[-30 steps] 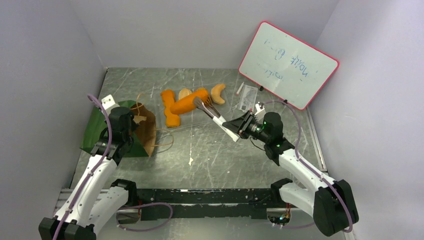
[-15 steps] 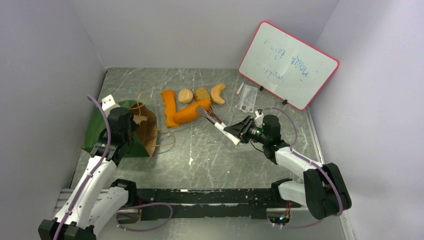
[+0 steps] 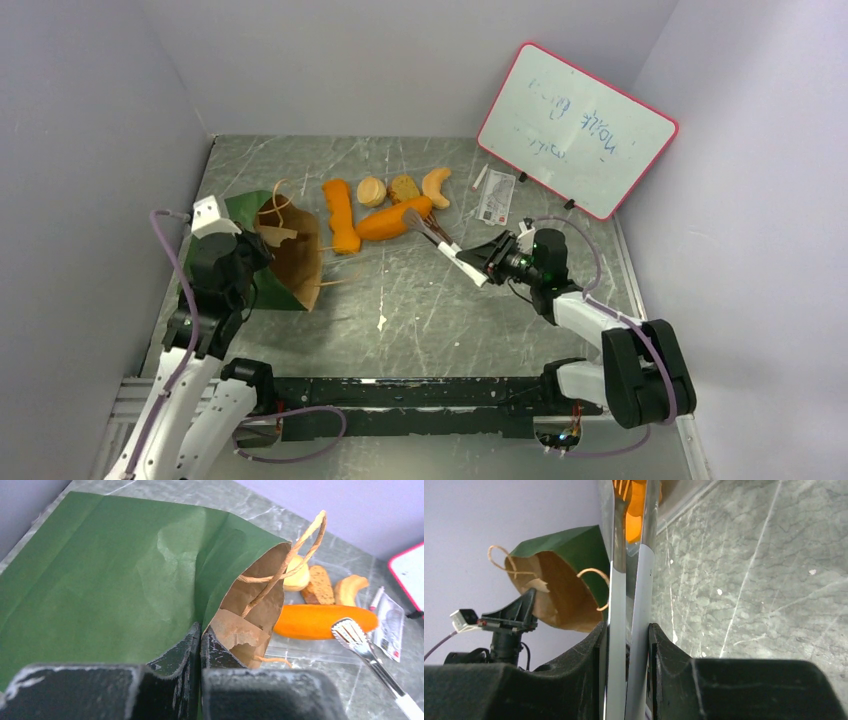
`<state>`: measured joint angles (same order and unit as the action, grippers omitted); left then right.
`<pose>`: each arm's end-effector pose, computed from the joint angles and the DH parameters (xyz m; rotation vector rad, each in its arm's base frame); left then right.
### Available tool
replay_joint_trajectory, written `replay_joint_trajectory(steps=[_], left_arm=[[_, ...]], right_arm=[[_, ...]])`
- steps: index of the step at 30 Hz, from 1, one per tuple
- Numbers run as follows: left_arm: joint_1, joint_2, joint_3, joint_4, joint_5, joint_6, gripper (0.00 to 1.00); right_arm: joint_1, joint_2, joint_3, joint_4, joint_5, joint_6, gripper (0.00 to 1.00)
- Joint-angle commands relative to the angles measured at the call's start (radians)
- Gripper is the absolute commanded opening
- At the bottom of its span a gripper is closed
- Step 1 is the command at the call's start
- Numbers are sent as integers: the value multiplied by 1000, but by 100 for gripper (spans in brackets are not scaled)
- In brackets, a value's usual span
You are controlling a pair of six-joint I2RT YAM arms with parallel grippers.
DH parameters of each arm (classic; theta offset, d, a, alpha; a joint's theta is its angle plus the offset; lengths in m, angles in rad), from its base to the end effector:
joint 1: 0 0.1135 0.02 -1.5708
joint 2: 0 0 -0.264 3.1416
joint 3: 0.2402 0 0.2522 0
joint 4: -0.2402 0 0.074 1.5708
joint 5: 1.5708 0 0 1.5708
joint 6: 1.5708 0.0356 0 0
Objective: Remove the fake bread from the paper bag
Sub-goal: Place the fake bread in the container.
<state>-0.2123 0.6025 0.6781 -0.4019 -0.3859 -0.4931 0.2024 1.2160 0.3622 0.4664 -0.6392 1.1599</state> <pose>0.1432 -0.0171 0.3071 -0.5172 1.8012 -0.1196 0.2205 0.0669 0.1771 0.5657 2.1271 1.4616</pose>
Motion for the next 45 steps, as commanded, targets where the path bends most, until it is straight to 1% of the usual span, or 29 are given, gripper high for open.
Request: replay_joint_trajectory(steps=[1,3,6,12,16,25,29,33,40,45], left_arm=[[-1,-46,34,-24,120,83,7],[-1,-53,41,-37,171,113,7],[-1,-65,61,-66,208,155,7],[-1,-45,143,-180,252,208,7],[-1,-68,162,-184,311,214,7],[-1,-61,224,-217,441,259,7],[-1,-69,245,-235,448,284,7],[-2,-76,286,-274,409,304,7],[-1,-92,332,-251,382,343,7],[-1,-77,359,-234,386,374,7]], right_arm=[[-8,26,-14,72,-40,-10,19],[-11,32,-14,76,-46,-15,23],[-18,43,-19,83,-58,-17,28],[-46,53,-25,96,-90,-18,35],[-67,41,-27,78,-106,-27,36],[-90,-4,-42,53,-116,-33,38],[-105,-2,-50,48,-125,-39,39],[-114,-8,-57,38,-130,-49,39],[-121,-34,-48,-3,-124,-66,41],[-120,-6,-29,1,-124,-69,42]])
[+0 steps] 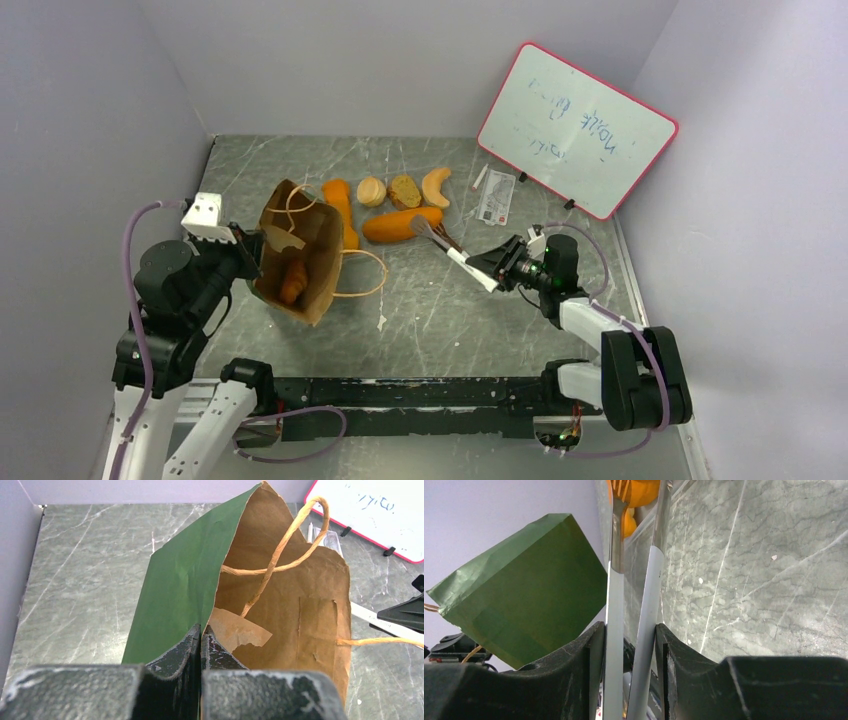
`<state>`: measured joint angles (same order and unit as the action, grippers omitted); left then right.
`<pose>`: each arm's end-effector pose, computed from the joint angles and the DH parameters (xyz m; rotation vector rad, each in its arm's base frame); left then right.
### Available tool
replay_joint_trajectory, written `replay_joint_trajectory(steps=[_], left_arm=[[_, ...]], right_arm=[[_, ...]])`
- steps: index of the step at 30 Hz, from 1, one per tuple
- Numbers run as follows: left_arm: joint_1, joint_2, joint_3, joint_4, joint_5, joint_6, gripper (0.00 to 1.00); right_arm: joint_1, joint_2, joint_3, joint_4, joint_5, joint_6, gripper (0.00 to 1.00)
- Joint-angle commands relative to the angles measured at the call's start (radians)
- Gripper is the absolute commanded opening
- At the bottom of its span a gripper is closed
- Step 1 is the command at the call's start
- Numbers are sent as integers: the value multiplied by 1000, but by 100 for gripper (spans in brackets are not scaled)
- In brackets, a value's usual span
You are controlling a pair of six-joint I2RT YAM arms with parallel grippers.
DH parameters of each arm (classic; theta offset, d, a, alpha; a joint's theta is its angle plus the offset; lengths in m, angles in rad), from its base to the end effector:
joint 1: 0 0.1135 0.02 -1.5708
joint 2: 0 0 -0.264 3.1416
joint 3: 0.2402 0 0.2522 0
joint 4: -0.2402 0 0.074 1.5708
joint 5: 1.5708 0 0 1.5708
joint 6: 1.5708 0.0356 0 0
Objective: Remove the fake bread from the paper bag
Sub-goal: Place the fake bread in the container.
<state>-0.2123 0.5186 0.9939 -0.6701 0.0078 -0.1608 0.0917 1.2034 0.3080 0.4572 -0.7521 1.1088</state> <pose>0.0865 -0.0189 0.3886 0.0514 1.7731 -0.2772 0.2126 0.0440 0.1638 0.5760 2.1426 1.4739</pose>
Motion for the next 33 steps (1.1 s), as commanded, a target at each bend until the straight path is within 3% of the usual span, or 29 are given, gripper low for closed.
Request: replay_joint_trajectory(steps=[1,10,19,28,33], left_arm=[[-1,7,48,36,-7,46,7],[-1,26,65,39,17,115,7],[-1,12,33,38,161,303,7],[0,-160,-86,102,223,518,7],[24,-245,-141,70,326,642,7]], right_arm=[[-10,11,27,11,-13,-18,42],[-17,-3,39,-26,-14,-30,44],[-18,-33,47,-65,5,-56,45],[-19,84,42,43,-27,-54,45],[-19,108,38,53,-28,-74,45]])
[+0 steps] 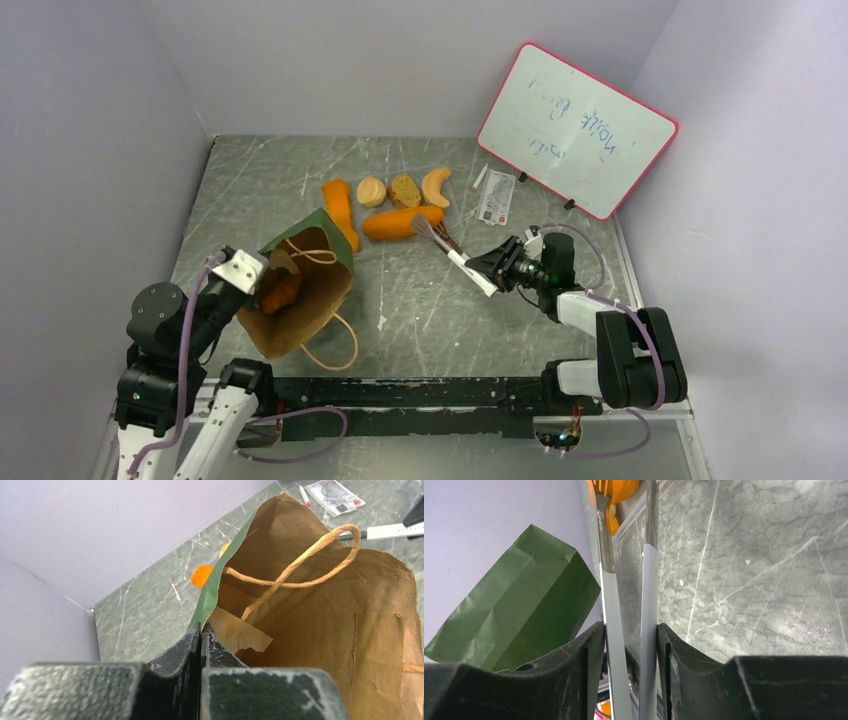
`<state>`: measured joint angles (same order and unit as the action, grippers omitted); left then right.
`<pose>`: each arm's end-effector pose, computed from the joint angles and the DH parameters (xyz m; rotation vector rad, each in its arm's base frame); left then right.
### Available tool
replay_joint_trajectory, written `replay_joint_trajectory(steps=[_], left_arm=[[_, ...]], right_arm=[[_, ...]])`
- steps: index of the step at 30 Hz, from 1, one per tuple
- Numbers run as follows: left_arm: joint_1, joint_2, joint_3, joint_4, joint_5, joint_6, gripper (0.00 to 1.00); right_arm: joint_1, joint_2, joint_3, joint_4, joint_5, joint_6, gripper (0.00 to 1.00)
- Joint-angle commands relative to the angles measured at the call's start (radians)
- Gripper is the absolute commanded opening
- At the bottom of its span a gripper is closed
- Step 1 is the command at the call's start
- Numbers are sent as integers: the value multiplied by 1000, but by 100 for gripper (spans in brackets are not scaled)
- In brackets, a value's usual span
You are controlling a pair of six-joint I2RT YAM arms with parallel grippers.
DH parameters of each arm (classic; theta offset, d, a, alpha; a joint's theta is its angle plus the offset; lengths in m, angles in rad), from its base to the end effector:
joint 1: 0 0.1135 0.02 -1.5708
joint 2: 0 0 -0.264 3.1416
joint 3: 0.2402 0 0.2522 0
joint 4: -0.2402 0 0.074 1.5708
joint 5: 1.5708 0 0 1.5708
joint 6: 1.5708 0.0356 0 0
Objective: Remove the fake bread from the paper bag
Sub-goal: Place the fake bread in the container.
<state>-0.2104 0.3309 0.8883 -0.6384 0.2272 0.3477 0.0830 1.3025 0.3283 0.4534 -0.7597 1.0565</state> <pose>0.0519 -0.0193 0.3710 0.6181 1.5302 -0.0830 0.2211 0.0430 0.1495 0.5857 2.2062 1.4425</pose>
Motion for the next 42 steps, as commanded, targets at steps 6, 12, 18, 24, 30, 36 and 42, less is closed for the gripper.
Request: replay_joint_trajectory(steps=[6,12,18,24,30,36,42], left_arm=[[57,-60,-39,-50,174,216,7],[57,-30,-63,-169,228,258,7],[56,22,-84,-217,234,262,7],[54,41,-84,-230,222,258,7],[54,63,-68,-240,248,267,7],[54,84,-37,-126,85,249,7],[54,110,-13,10,-118,323,7]], right_arm=[[-10,-21,9,26,-3,-35,45],[-10,-67,27,-52,23,-70,45],[-10,-112,24,-118,32,-85,45],[-10,-137,26,-163,33,-108,45],[-11,-190,-5,-160,15,-85,45],[-11,-214,-4,-136,4,-47,45],[-11,-266,11,-170,0,-39,45]])
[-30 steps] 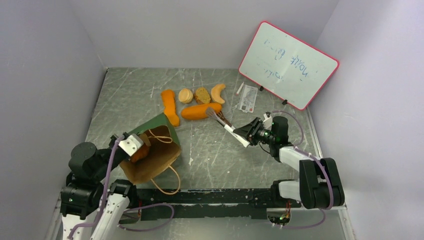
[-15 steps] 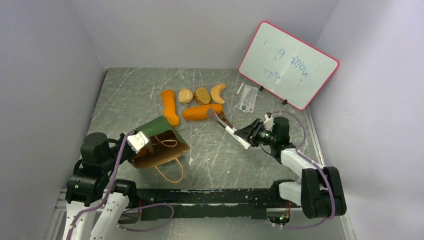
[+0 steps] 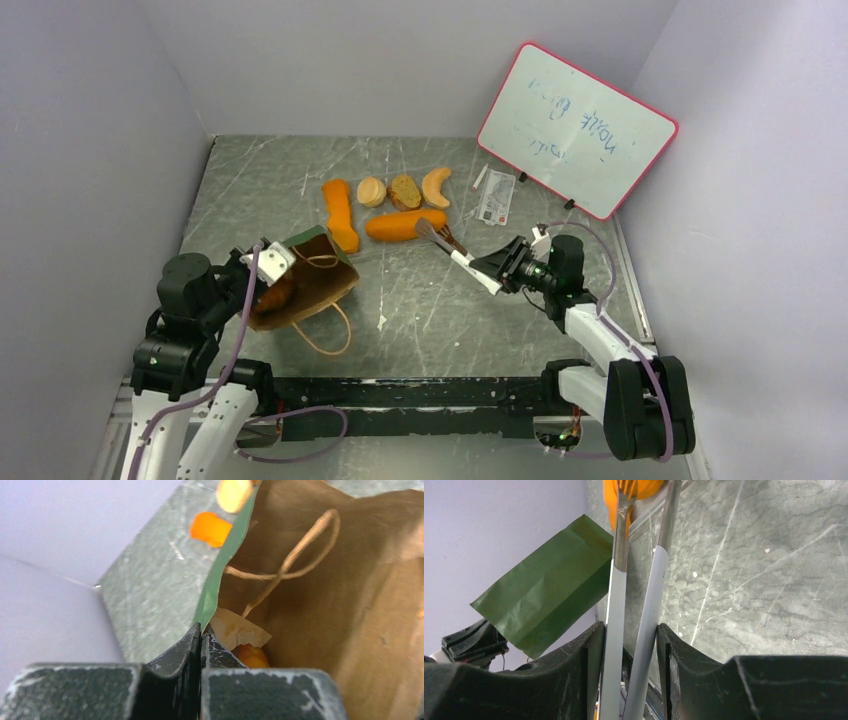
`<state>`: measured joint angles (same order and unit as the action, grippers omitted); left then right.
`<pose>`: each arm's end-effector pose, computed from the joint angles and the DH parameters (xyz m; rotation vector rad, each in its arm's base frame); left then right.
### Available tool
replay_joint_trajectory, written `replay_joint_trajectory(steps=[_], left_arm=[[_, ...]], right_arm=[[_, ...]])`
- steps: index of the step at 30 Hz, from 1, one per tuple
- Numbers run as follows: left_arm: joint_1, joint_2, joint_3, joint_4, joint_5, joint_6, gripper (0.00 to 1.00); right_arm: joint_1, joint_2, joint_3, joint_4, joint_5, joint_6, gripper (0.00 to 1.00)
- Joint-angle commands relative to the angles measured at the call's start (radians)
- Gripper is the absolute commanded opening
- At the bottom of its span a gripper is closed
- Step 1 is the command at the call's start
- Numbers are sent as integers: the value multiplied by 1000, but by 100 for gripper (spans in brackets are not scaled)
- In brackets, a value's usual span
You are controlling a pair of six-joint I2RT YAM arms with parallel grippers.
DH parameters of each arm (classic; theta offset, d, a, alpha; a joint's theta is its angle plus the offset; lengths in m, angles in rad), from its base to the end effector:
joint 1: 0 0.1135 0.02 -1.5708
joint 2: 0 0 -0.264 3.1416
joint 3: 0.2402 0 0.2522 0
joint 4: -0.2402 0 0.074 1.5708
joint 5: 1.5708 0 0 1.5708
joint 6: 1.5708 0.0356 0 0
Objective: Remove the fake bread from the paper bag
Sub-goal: Place the fake bread in the container.
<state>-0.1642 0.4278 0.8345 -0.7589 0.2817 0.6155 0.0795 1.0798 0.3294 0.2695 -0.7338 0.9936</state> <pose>0.0799 -0.0233 0.3377 0.8957 1.6855 0.0341 0.2021 0.0400 0.1767 0.5024 2.1636 1.3848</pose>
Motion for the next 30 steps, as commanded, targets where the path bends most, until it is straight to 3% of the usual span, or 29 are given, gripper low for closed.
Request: replay_joint_trajectory(steps=[1,7,13,18,23,30], left_arm=[[9,19,42,152,-198,69,7],[8,36,-20,366,-309,216,7],[8,108,-96,577,-264,297,7],[8,187,-106,456,-135,301,7],[8,204,-158,316,-94,299,7],[8,183,-201,299,-91,243,7]], right_arm=[[-7,-45,7,26,-27,36,45],[-7,-55,36,41,-8,60,45],[-7,-8,12,117,2,87,45],[-6,20,-3,116,7,57,45],[-7,2,-13,73,11,32,45],[-7,-52,-24,-34,13,-7,45]])
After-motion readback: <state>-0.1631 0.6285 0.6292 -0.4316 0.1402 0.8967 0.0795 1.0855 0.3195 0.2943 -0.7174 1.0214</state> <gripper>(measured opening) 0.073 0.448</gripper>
